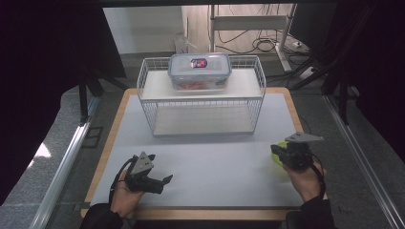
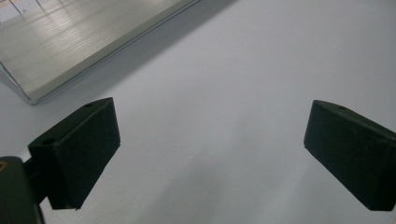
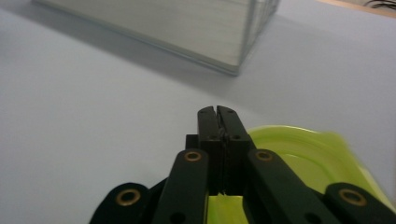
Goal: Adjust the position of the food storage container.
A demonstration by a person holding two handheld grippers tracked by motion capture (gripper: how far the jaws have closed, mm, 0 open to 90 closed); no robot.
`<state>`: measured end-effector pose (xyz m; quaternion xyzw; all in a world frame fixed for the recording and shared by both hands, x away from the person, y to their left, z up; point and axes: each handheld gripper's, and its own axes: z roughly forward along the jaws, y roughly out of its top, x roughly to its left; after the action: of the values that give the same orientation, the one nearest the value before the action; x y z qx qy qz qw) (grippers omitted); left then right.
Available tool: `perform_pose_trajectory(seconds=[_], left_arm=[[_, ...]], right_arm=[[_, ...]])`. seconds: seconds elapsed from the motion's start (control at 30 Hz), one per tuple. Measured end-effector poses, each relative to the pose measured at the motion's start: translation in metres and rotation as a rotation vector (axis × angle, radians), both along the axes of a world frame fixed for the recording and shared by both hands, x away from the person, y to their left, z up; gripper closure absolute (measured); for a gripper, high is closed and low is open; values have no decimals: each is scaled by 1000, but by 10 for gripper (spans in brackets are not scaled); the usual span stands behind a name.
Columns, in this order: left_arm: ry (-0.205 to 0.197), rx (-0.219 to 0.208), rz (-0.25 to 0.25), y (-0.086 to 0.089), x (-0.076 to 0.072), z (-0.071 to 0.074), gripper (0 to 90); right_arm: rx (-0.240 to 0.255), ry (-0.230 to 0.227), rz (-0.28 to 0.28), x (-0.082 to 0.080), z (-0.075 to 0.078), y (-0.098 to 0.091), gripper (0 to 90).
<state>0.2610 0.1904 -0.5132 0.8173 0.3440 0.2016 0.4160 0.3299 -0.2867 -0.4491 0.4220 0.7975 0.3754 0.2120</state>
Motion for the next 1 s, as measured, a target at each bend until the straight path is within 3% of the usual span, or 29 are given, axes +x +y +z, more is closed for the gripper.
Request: perform_pose_trajectory(seconds=[0.03, 0.13, 0.17, 0.43, 0.7, 1.0], left_arm=[[-2, -2, -1, 0, 0, 0, 36], [-4, -1, -1, 0, 0, 0, 37], [-4, 1, -1, 0, 0, 0, 37], [-1, 6, -1, -1, 0, 0, 38], [4, 12, -3, -1, 1, -1, 38], [9, 25, -5, -3, 1, -2, 39]], right_arm=[[1, -14, -35, 0, 3, -12, 898], [5, -24, -65, 0, 6, -25, 899], [-2, -37, -103, 0, 7, -37, 899], [-15, -18, -236, 1, 0, -71, 899], [-45, 22, -283, 0, -13, -83, 899], [-38, 57, -286, -2, -21, -85, 898]])
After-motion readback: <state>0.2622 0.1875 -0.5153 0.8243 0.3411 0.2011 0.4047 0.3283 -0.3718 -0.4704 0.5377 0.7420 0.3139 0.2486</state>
